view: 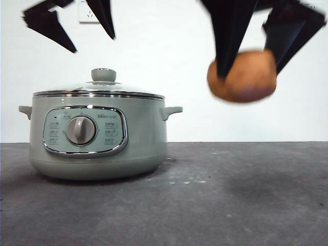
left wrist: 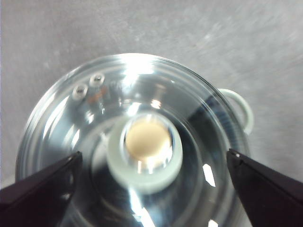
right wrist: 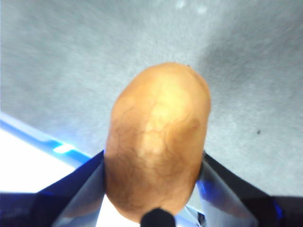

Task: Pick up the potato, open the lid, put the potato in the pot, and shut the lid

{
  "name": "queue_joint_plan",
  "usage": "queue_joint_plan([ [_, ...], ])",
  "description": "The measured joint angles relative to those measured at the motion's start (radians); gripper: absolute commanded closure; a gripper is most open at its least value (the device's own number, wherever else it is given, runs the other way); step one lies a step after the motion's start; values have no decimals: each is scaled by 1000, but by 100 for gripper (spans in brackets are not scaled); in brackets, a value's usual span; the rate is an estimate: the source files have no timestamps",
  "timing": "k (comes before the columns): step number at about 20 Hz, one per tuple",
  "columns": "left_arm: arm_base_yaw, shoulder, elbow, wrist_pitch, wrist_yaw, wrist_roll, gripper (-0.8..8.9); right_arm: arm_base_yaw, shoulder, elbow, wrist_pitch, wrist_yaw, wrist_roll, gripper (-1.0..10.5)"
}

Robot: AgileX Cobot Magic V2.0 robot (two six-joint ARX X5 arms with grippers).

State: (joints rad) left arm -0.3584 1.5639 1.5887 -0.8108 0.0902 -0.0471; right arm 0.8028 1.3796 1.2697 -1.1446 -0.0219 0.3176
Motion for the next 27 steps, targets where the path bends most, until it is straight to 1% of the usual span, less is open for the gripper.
queue_joint_plan([
  [1, -14, 40, 32, -3, -26, 20, 249, 0, -37, 0, -14, 0, 0, 963],
  [3, -25, 97, 72, -8, -35, 37, 250, 0, -90, 0, -31, 0, 0, 963],
  [5, -25, 128, 75, -10, -35, 40, 250, 0, -121, 1, -37, 24, 0, 962],
  [11, -25, 169, 75, -27, -36, 39, 262, 1, -132, 1, -35, 60, 0, 962],
  [13, -25, 173, 75, -27, -36, 39, 403, 1, -132, 1, -35, 62, 0, 963],
  [15, -25, 173, 75, -31, -36, 39, 501, 1, -132, 1, -35, 66, 0, 962],
  [18, -25, 173, 75, -35, -36, 39, 785, 1, -132, 1, -33, 75, 0, 963],
  [19, -25, 173, 75, -35, -45, 39, 829, 1, -132, 1, -33, 75, 0, 962],
  [24, -25, 173, 75, -34, -60, 44, 822, 1, -132, 1, -32, 78, 0, 963],
  [27, -25, 172, 80, -45, -61, 45, 822, 1, -130, 5, -1, 79, 8, 962],
])
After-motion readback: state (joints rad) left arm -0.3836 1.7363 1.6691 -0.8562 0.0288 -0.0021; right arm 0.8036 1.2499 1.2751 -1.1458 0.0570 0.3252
